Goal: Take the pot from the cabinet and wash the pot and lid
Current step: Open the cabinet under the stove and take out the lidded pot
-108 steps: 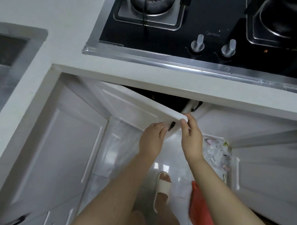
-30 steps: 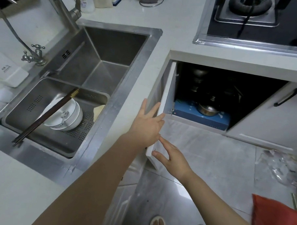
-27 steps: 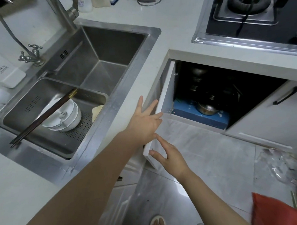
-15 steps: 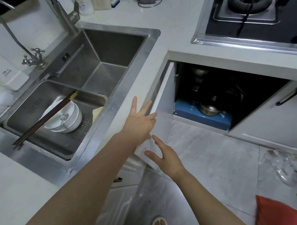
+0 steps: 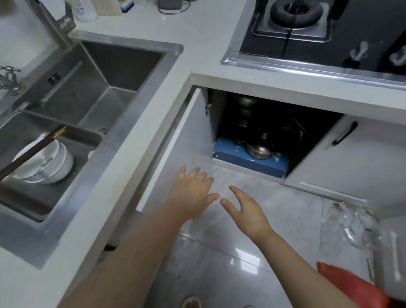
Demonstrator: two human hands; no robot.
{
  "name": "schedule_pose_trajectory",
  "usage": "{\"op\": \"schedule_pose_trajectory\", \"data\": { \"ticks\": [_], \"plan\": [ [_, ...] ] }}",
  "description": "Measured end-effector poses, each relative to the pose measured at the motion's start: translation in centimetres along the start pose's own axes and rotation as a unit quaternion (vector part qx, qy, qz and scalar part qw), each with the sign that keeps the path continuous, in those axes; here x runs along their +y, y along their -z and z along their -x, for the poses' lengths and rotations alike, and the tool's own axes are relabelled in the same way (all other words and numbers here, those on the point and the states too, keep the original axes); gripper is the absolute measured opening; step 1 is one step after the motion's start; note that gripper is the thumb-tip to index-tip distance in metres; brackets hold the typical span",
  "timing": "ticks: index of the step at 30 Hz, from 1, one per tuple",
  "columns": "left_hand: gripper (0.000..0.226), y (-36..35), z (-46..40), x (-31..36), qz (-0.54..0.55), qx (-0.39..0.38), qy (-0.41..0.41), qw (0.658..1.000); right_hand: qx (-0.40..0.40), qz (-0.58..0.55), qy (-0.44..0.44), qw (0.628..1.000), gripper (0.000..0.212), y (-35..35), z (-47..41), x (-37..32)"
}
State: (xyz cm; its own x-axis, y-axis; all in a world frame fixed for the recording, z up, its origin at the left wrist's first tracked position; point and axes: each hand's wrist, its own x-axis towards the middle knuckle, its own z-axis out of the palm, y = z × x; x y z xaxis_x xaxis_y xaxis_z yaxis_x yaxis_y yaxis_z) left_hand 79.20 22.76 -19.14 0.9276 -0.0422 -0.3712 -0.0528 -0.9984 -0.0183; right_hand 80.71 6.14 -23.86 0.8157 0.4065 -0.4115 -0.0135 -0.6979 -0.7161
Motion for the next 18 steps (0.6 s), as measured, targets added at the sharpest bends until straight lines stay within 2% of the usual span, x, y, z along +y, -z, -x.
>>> {"op": "schedule_pose_trajectory", "data": {
  "ticks": [7, 12, 18],
  "plan": [
    [0.059, -3.0, -4.1, 6.9, 0.171, -0.044, 0.091, 0.98, 0.036, 0.085, -0.063, 0.994, 0.063, 5.7, -0.4, 5.8],
    [0.058, -3.4, -6.4, 9.9, 0.218, -0.05, 0.103, 0.969, 0.038, 0.11, -0.096, 0.989, 0.063, 8.0, -1.7, 8.2],
    [0.059, -3.8, -11.2, 10.2, 0.251, -0.085, 0.126, 0.956, 0.043, 0.087, -0.132, 0.986, 0.062, 9.0, -5.0, 9.6]
  ]
}}
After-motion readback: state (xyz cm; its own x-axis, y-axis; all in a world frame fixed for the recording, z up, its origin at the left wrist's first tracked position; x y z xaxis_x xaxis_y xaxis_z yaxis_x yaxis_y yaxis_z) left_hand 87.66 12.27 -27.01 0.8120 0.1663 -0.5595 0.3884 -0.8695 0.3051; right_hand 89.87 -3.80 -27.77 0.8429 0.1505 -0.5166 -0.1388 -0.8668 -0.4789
